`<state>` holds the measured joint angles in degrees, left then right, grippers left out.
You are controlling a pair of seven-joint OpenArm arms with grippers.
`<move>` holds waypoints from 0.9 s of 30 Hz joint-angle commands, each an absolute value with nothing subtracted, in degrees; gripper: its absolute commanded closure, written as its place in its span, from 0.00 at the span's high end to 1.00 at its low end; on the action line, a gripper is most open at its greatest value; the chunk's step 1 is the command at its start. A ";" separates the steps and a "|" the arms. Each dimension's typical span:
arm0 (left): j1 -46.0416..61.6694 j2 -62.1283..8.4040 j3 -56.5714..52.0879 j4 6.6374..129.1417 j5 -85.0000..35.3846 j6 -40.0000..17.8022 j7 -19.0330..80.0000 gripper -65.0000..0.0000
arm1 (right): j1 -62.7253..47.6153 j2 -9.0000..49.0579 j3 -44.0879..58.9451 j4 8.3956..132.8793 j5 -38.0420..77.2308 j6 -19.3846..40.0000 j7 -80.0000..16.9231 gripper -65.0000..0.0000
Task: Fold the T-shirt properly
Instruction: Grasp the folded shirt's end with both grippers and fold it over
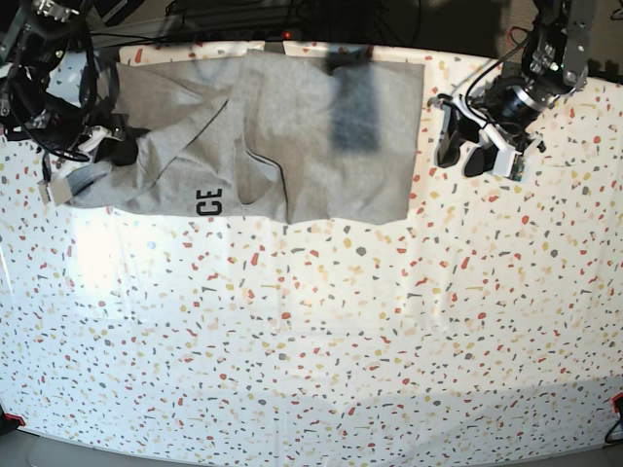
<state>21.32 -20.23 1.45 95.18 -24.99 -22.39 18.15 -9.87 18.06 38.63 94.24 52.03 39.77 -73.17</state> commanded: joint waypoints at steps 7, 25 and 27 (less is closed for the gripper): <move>22.22 -14.09 1.74 92.42 -23.92 -22.76 16.62 0.42 | -9.69 14.68 37.17 95.88 59.46 40.00 -75.00 0.00; 22.24 -8.91 3.60 92.31 -14.35 -22.70 16.88 0.42 | -11.60 -6.46 14.59 108.75 61.47 40.00 -72.95 0.00; 22.24 -8.91 3.60 92.31 -14.35 -22.72 16.93 0.42 | -11.60 -8.23 10.96 108.75 58.87 40.00 -71.11 0.00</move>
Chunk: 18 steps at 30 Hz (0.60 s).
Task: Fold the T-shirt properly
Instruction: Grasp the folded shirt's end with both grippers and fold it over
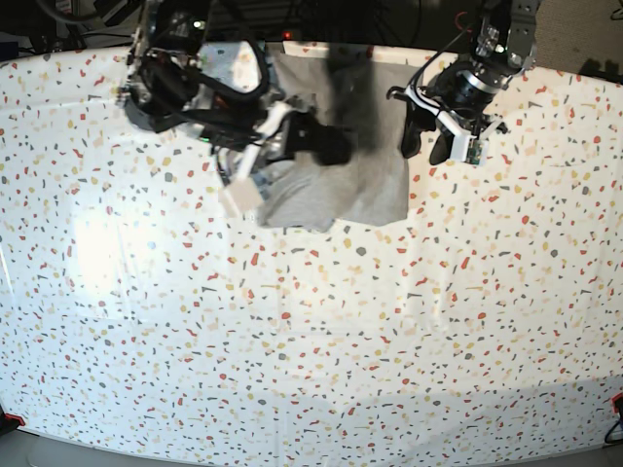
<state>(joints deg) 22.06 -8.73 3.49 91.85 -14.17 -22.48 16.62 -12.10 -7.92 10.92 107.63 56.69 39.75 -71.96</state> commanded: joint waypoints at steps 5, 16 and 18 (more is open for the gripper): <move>22.24 -8.93 3.60 92.31 -14.37 -22.72 17.12 0.42 | -11.60 -9.00 2.85 108.68 45.39 40.00 -63.59 0.00; 22.24 -8.95 3.60 92.31 -14.37 -22.70 17.12 0.42 | -11.40 -9.00 -10.44 108.22 41.98 40.00 -56.93 0.00; 22.24 -9.15 3.57 92.33 -14.37 -22.70 17.30 0.42 | -11.22 -9.00 -12.47 108.22 42.19 40.00 -56.53 0.17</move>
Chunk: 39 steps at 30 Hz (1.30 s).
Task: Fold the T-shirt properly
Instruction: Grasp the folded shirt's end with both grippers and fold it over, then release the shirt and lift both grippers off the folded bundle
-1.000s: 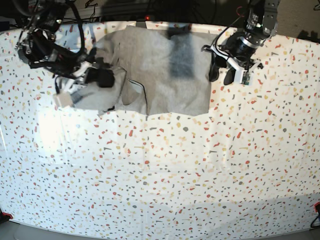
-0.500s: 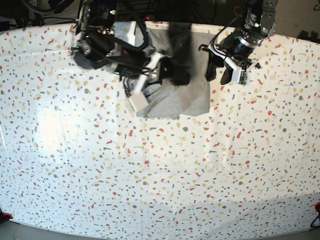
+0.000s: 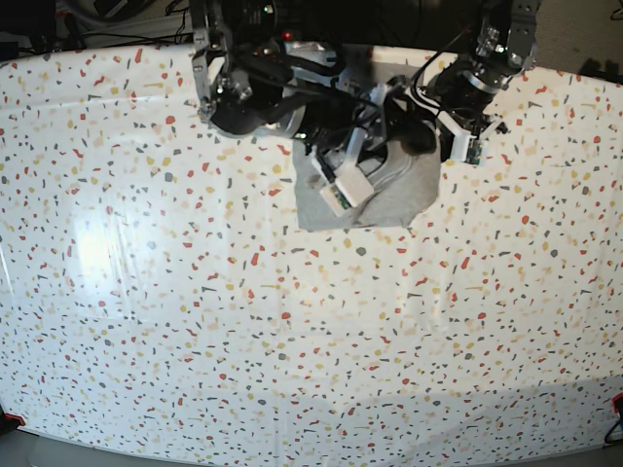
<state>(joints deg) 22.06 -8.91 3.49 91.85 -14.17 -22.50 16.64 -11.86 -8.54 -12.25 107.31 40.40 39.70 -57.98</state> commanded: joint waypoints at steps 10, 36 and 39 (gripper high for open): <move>22.04 -9.91 3.27 92.33 -14.35 -22.68 17.52 0.42 | -9.34 -9.00 -16.88 108.29 43.57 40.00 -53.63 0.56; 24.03 -18.39 -8.82 110.15 -28.56 -26.61 21.39 0.42 | -2.98 -6.02 2.26 119.09 32.97 40.00 -54.28 0.56; 22.70 -17.63 -5.19 111.50 -28.05 -26.59 23.59 0.42 | -3.73 -3.36 8.91 119.07 33.08 40.00 -54.87 0.56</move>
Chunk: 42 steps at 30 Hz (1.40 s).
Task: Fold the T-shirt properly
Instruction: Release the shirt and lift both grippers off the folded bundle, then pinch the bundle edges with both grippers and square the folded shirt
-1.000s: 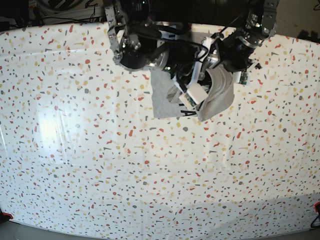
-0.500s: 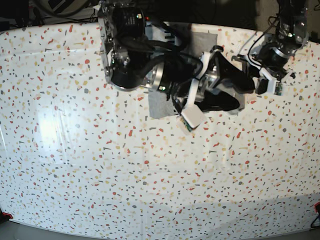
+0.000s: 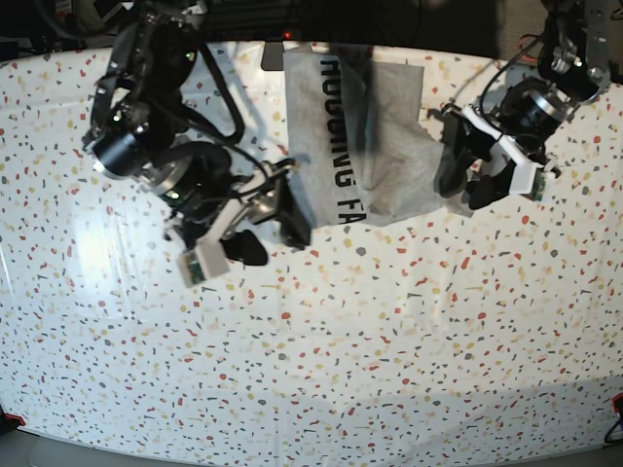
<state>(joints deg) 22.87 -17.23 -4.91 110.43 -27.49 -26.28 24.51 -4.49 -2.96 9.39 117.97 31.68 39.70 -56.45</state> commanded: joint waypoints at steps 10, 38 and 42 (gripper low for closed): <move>16.97 -13.50 7.81 111.31 -19.29 -23.29 25.30 0.42 | -9.23 1.91 24.64 118.98 33.58 40.00 -54.81 0.56; 25.39 -17.93 13.10 119.02 -12.60 -17.91 35.64 0.00 | -10.63 1.89 28.86 118.91 36.62 40.00 -56.40 0.56; 31.97 -23.05 12.05 119.00 -11.79 -13.06 27.44 0.00 | -10.63 1.89 28.86 118.91 36.62 40.00 -56.42 0.56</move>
